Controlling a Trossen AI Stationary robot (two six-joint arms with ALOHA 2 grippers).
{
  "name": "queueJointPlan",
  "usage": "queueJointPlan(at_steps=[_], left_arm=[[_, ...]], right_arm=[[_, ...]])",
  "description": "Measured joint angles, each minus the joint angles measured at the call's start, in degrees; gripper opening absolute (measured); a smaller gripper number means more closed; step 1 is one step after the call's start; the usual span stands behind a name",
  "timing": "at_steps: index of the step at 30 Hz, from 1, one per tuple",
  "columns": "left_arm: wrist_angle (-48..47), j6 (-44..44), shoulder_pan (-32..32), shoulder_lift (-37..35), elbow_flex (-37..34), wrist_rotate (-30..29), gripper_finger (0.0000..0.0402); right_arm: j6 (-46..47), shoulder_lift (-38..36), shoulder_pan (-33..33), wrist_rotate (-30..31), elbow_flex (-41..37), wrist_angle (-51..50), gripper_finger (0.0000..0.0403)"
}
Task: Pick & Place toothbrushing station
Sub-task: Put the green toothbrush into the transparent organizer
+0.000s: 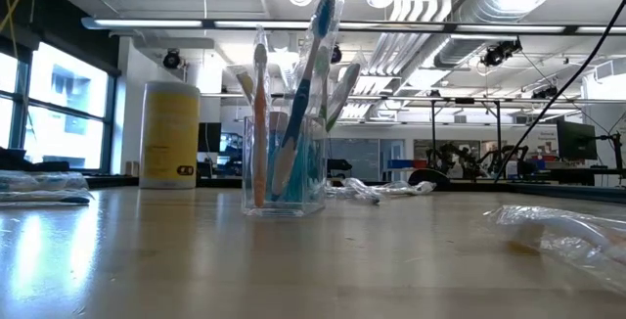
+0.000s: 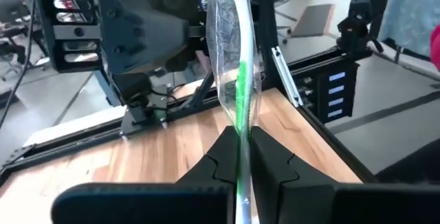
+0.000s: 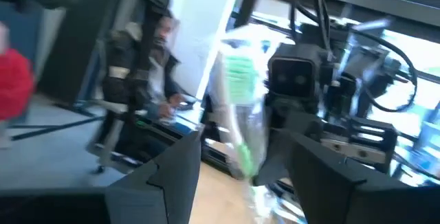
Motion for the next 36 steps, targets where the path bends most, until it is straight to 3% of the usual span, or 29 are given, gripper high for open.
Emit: queueJointPlan(at_steps=[13, 19, 25, 28, 32, 36], left_arm=[[3.4, -1.4, 7.3, 4.0, 0.1, 5.3, 0.0010], [5.0, 0.7, 7.8, 4.0, 0.1, 5.1, 0.0010], [3.7, 1.7, 7.8, 4.0, 0.1, 4.8, 0.0010], [3.0, 2.8, 7.9, 4.0, 0.1, 4.6, 0.0011], [3.4, 1.5, 7.8, 4.0, 0.0, 3.2, 0.0037], [4.4, -0.9, 7.8, 4.0, 0.0, 2.3, 0.0095]], right_arm=[[-0.2, 0.5, -2.0, 2.2, 0.0, -1.0, 0.0189], [1.6, 0.5, -3.5, 2.0, 0.0, -4.9, 0.0132], [0.0, 0.5, -3.6, 4.8, 0.1, -7.6, 0.0026], [-1.8, 0.5, -3.6, 7.0, 0.1, -8.3, 0.0019], [-1.9, 0.5, -3.6, 6.9, 0.1, -8.5, 0.0019], [-1.8, 0.5, -3.5, 6.7, 0.1, -9.4, 0.0019]])
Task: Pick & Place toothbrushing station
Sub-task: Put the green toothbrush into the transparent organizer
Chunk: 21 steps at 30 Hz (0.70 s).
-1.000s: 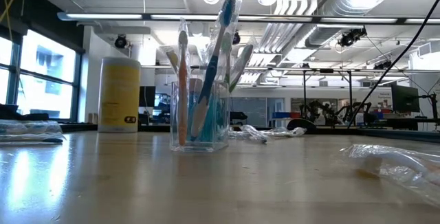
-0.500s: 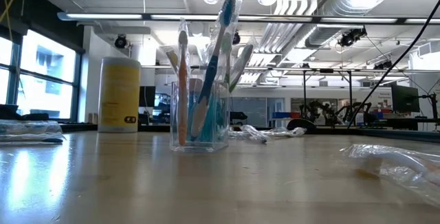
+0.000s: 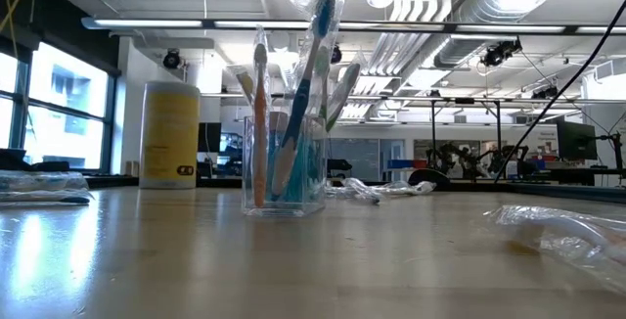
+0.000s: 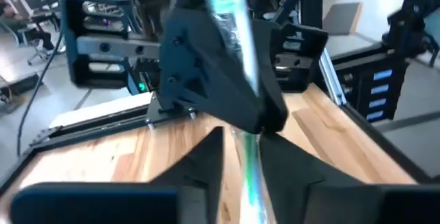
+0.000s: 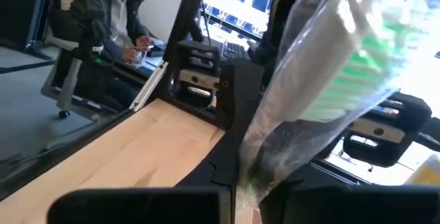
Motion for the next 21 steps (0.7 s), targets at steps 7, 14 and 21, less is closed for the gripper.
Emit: queueJointPlan(at_steps=[7, 14, 21], left_arm=[[1.2, -1.0, 0.0, 0.0, 0.0, -0.9, 0.0203], [0.0, 3.5, -2.3, -0.2, 0.0, -10.2, 0.0229], [-4.8, 7.2, -5.4, -0.3, 0.0, -25.1, 0.0230]], right_arm=[[2.0, -0.1, 0.2, 2.4, 0.0, -2.0, 0.0019], [4.9, -0.1, -2.5, 2.6, 0.0, -4.0, 0.0019], [6.0, 2.1, -5.5, 4.8, 0.0, -3.3, 0.0018]])
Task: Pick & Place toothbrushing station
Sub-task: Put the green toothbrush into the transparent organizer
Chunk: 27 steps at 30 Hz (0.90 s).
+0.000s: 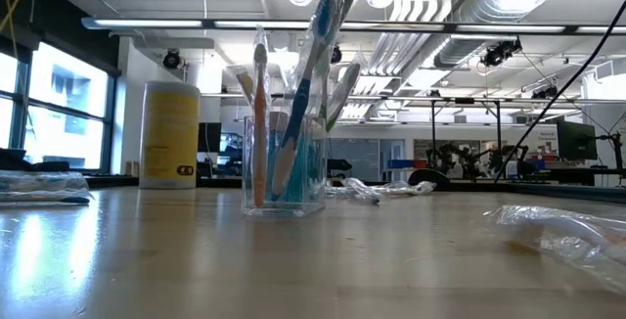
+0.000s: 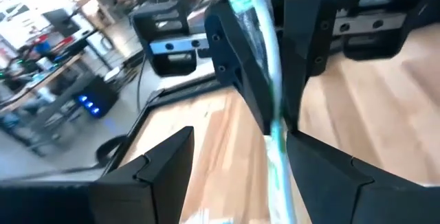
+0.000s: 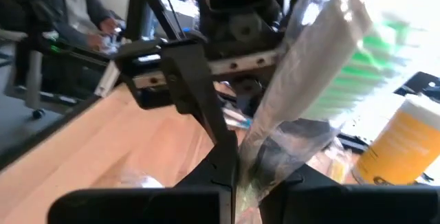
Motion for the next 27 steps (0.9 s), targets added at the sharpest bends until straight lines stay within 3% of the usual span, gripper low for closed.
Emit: queueJointPlan(at_steps=[10, 20, 27], left_arm=[[-3.1, -1.3, -1.5, -0.1, 0.1, -2.2, 0.0230], [-5.6, -2.1, -1.5, -0.1, 0.2, -2.6, 0.0230], [-6.9, -7.9, -1.5, -0.1, 0.2, -2.8, 0.0230]], right_arm=[[-1.7, 8.0, -2.1, 7.2, 0.0, 2.6, 0.0018], [1.8, 9.8, -2.9, 2.0, -0.1, 1.9, 0.0018], [7.3, 12.8, -6.1, -2.4, 0.0, 0.3, 0.0028]])
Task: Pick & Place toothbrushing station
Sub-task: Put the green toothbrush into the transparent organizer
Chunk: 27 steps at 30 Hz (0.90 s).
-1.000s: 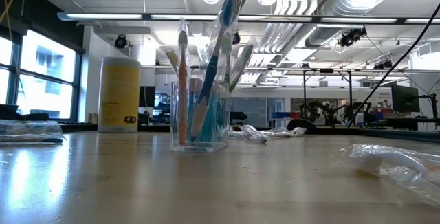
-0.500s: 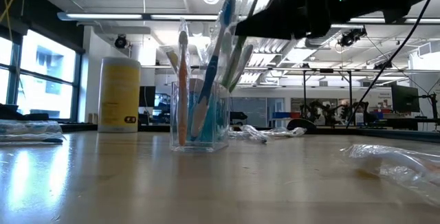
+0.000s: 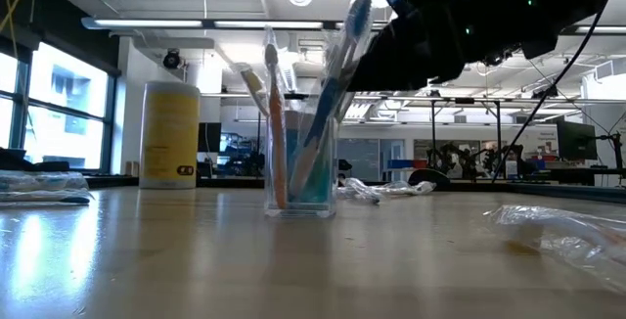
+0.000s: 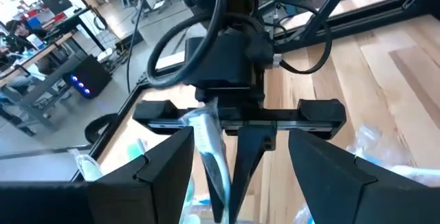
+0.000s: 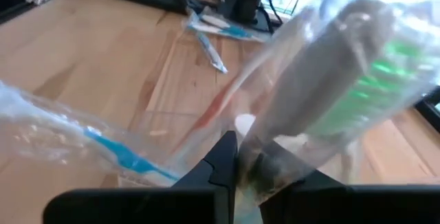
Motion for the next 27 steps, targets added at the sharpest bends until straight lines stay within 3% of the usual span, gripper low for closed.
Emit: queueJointPlan(at_steps=[7, 15, 22, 27], left_arm=[[-2.0, -1.7, 0.0, 0.0, 0.0, -0.1, 0.0230], [-3.6, -2.8, 0.0, 0.0, 0.0, -0.2, 0.0230], [-4.2, -3.0, 0.0, 0.0, 0.0, -0.1, 0.0230], [-4.2, -3.0, 0.0, 0.0, 0.0, -0.1, 0.0230]], right_arm=[[0.1, 1.8, -0.4, 0.4, 0.0, 0.5, 0.0018], [0.1, 1.8, -0.4, 2.0, 0.0, 0.6, 0.0078], [-0.3, 1.8, -0.4, 2.2, 0.0, 0.5, 0.0018], [-2.1, 1.8, 0.0, 3.1, 0.0, 0.5, 0.0024]])
